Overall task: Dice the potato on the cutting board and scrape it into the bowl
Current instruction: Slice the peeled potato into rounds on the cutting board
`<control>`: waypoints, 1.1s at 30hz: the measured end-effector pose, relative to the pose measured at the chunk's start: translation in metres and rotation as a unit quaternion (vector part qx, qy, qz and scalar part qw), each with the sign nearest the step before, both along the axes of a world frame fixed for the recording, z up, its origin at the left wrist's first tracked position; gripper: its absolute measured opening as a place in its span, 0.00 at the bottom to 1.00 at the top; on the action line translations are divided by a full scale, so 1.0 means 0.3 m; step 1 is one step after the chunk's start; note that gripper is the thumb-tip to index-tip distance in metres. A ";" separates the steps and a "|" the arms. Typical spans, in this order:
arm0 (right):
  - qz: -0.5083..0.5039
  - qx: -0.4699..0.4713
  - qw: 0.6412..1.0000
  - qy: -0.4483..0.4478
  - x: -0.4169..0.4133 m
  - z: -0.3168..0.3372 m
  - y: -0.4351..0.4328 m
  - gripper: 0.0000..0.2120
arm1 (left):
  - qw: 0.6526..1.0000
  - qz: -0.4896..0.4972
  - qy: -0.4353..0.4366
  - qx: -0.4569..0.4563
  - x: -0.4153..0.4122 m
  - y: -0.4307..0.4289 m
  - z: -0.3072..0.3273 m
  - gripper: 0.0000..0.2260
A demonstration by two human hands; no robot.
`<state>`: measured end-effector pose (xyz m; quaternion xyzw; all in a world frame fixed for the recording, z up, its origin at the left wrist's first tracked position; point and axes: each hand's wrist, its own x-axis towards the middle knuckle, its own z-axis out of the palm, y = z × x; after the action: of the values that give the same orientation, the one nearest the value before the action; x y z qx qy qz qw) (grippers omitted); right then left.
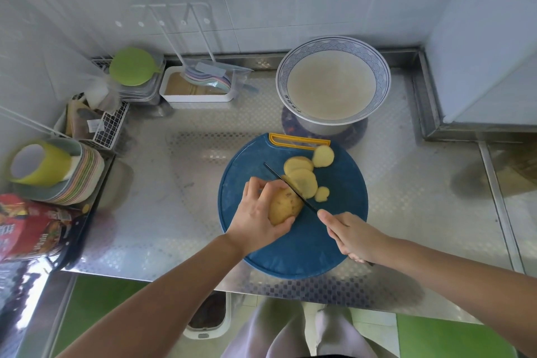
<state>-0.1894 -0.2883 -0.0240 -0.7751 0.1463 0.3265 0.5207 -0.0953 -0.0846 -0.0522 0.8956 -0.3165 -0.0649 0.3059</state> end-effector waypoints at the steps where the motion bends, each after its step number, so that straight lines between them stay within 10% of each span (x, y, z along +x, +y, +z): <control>1: -0.001 0.000 1.000 0.003 0.009 -0.005 0.002 0.25 | 1.000 0.000 0.000 0.000 0.000 0.000 0.001 0.28; 22: -0.125 0.172 0.970 0.120 0.027 -0.016 -0.042 0.28 | 0.998 0.036 0.023 -0.054 -0.047 0.009 0.001 0.25; 33: -0.064 -0.009 0.996 -0.063 -0.064 0.146 -0.037 0.29 | 0.997 0.036 0.007 -0.074 -0.061 0.023 0.000 0.24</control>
<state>-0.2085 -0.2994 0.0198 -0.7877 0.1653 0.2423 0.5418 -0.1137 -0.0776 -0.0523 0.8810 -0.2856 -0.0366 0.3755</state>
